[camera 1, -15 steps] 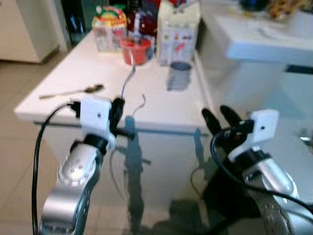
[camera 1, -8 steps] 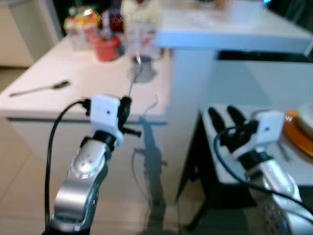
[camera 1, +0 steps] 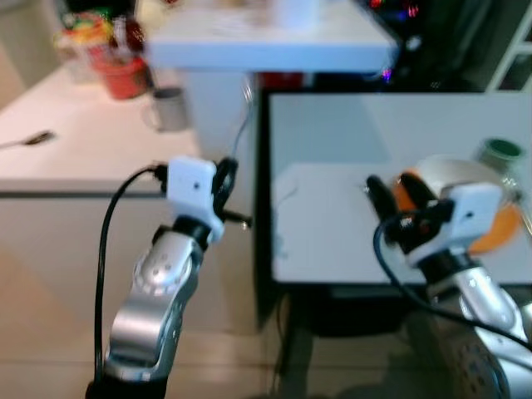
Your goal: Setting the table
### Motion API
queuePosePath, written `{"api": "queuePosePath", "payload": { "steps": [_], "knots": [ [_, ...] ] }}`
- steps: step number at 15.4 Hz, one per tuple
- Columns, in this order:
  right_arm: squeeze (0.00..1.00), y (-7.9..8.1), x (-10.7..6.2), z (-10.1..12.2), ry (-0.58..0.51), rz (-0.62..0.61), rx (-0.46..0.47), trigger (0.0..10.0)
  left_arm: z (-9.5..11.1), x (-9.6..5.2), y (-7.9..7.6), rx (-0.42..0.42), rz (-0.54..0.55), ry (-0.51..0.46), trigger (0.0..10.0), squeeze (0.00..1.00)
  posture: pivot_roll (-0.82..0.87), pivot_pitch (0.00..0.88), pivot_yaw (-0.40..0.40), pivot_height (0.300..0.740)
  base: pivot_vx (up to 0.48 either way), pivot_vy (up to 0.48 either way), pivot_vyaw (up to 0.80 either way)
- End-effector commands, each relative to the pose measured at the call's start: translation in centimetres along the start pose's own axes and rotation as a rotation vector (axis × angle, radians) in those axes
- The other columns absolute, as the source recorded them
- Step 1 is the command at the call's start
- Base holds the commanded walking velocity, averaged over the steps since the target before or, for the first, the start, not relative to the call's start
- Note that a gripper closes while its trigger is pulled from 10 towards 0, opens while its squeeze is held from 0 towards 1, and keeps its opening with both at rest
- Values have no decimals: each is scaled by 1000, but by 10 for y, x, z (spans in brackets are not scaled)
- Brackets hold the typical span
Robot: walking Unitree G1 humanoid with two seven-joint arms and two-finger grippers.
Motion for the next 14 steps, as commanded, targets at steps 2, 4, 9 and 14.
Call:
{"api": "queuePosePath", "payload": {
  "steps": [2,4,9,14],
  "knots": [
    [0,6,8,1,-14,18,30,10000,0,0,11,20,59,-5,10000,0,-81,0,15,740,0,-480,0],
    [0,6,14,-6,22,-8,11,10000,-8,1,21,18,126,15,10000,0,-74,0,10,740,0,-480,0],
    [0,-9,18,-11,33,-123,-6,10000,-10,3,23,93,126,27,10000,0,-64,0,7,740,0,-480,0],
    [0,-14,17,-13,56,-151,-43,10000,-7,10,22,100,128,6,10000,0,-78,0,19,740,0,-480,0]
  ]
}}
Point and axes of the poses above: a point about 5 cm out from each wrist's last joint towards the gripper, its own x axis pointing out of the wrist towards the gripper, its own z axis along the axis of the wrist's last joint, y = z × x, the point moved 2 cm from there along x, pointing out of the wrist towards the gripper, and after that the axes turned 1 degree about x, right-handed, at the moved point
